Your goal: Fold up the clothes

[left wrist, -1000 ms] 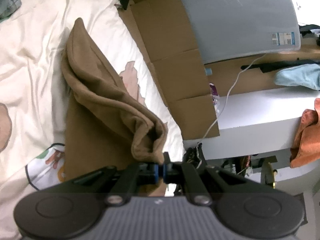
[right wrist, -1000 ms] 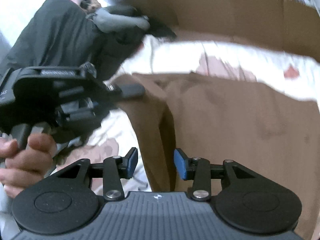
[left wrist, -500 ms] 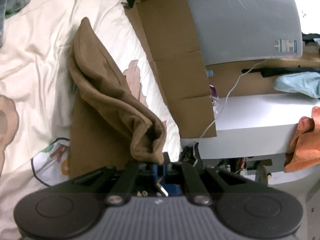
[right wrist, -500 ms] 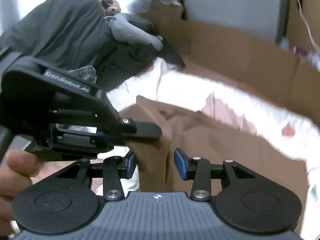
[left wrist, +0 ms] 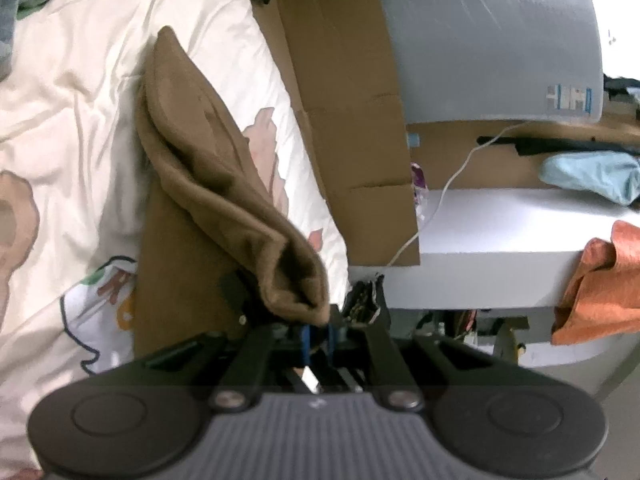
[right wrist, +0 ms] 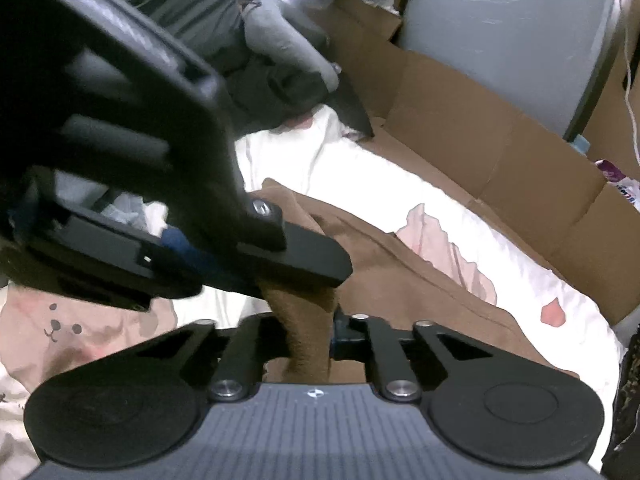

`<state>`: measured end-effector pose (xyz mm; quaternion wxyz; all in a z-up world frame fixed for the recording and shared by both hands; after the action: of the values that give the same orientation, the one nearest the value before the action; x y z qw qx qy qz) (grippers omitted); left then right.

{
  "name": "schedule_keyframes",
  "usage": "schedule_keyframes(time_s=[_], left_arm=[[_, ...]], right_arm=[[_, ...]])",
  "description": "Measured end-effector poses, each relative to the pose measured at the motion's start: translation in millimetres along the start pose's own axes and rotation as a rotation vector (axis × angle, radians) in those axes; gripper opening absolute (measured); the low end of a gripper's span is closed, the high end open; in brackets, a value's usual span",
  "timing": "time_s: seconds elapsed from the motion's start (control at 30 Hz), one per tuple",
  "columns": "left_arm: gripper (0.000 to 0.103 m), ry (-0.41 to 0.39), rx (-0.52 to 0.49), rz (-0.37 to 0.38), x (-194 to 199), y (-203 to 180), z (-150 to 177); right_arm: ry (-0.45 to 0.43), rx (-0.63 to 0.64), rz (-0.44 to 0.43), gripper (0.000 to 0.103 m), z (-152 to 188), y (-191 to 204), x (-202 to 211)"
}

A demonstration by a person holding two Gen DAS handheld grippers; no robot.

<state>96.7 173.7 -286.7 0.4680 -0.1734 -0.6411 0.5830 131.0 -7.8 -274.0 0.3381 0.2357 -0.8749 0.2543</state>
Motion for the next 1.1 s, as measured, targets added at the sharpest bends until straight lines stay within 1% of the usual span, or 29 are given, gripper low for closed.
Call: schedule_keyframes(time_s=[0.07,0.1,0.17,0.2,0.23,0.27,0.33,0.43,0.53,0.7,0.77,0.93,1.03,1.1], left_arm=[[0.021,0.004,-0.023,-0.014,6.6,-5.5,-1.7],[0.024,-0.005,-0.037,-0.018,11.3,-8.8,-3.4],[0.045,-0.022,-0.049,-0.029,18.4,-11.7,-10.1],[0.052,-0.030,-0.050,-0.032,21.2,-12.1,-13.7],[0.063,-0.046,-0.051,-0.035,22.8,-11.1,-18.7],[0.069,-0.068,-0.055,-0.047,23.6,-8.3,-24.3],[0.070,-0.106,-0.031,-0.096,19.9,1.1,-35.6],[0.070,-0.116,0.043,-0.097,8.7,20.3,-52.8],[0.070,-0.123,0.067,-0.134,-6.3,35.8,-66.4],[0.070,-0.130,0.119,-0.161,-26.2,61.8,-83.9],[0.070,-0.122,0.144,-0.159,-34.6,69.4,-89.0],[0.070,-0.116,0.162,-0.166,-51.4,81.0,-94.9],[0.070,-0.113,0.189,-0.149,-62.0,87.4,-98.0],[0.073,-0.128,0.182,-0.137,-68.3,90.0,-101.1]], right_arm=[[-0.002,0.006,-0.003,0.006,0.0,-0.4,-0.4],[-0.002,0.006,-0.006,0.006,-0.1,-0.9,-0.5],[-0.002,-0.001,-0.013,0.006,-0.9,-2.6,-0.8],[0.000,-0.009,-0.017,0.006,-1.2,-4.1,-1.2],[0.001,-0.017,-0.020,0.006,-1.2,-5.9,-1.5],[0.002,-0.026,-0.023,0.006,-1.3,-7.8,-1.8],[0.004,-0.045,-0.031,0.006,-0.7,-11.4,-2.1],[0.007,-0.062,-0.043,0.006,2.0,-13.6,-2.9],[0.009,-0.081,-0.052,0.006,3.4,-17.3,-3.3],[0.008,-0.115,-0.069,0.006,2.7,-21.5,-2.8],[0.008,-0.124,-0.076,0.006,1.8,-21.8,-2.3],[0.003,-0.148,-0.092,0.006,1.1,-23.6,-1.9],[0.004,-0.166,-0.100,0.006,0.7,-25.3,-1.6],[0.003,-0.177,-0.105,0.006,0.8,-26.5,-1.3]])
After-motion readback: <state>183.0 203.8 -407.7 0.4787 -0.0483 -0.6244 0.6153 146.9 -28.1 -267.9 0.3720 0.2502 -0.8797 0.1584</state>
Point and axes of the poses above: each gripper's, at about its wrist camera, not at the fingertips, and x roughly against the way its jaws point, y to its left, z to its underside, the point moved 4 cm from there along -x, roughly the way its jaws point, and after that the axes turned 9 degrees about x, right-handed, at the moved point
